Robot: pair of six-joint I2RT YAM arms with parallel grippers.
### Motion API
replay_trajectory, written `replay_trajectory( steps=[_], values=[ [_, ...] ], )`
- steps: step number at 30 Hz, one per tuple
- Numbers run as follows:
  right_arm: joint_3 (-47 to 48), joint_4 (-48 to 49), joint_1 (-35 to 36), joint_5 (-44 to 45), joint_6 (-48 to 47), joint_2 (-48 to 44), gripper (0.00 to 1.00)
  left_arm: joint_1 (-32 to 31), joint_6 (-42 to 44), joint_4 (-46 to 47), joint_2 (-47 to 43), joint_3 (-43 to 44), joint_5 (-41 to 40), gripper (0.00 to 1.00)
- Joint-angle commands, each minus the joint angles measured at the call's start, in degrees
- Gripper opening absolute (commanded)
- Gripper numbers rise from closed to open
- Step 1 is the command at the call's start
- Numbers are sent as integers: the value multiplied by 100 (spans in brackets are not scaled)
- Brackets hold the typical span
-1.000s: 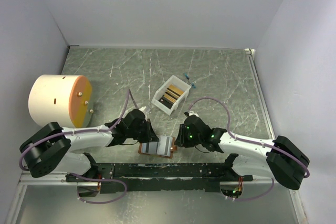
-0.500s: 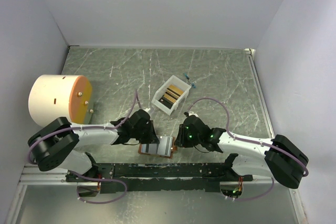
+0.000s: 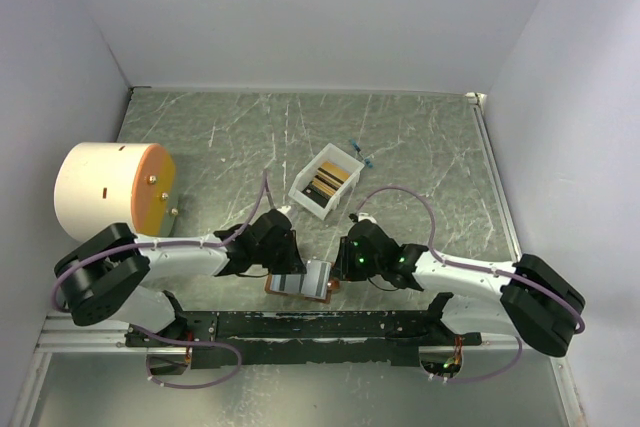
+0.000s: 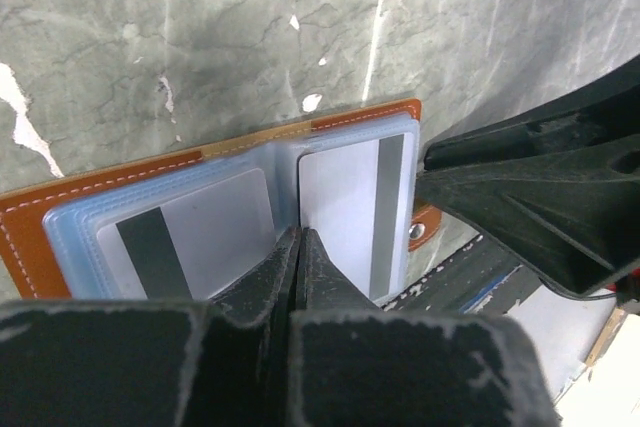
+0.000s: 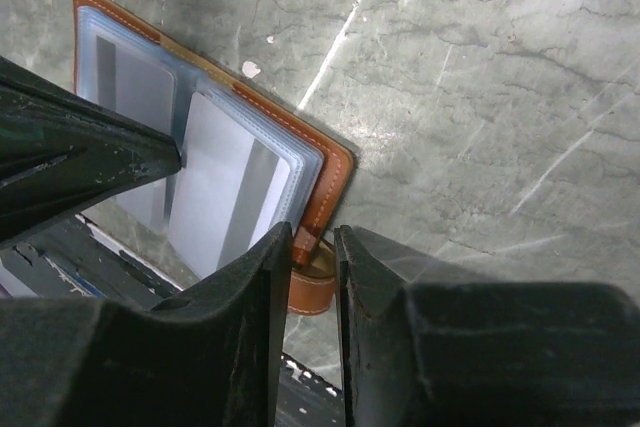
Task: Put the credit cards into the card holder
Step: Insert the credit card into the card holder.
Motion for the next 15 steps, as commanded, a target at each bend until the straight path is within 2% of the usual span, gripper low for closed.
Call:
replay_trajectory(
  steps=[1, 5, 9, 15],
  values=[
    [-147, 318, 57, 64, 94, 81, 24, -56, -185, 353, -202, -36, 179, 7],
    [-170, 394, 72, 64, 90, 102, 24, -55, -193, 283, -195, 3, 191, 7],
    [45, 31, 73, 297, -283, -81, 25, -57, -104, -29, -531, 101, -97, 23],
    [369, -386, 103, 182, -1230, -428, 30, 124, 162, -925, -1010, 237, -544, 44]
  ],
)
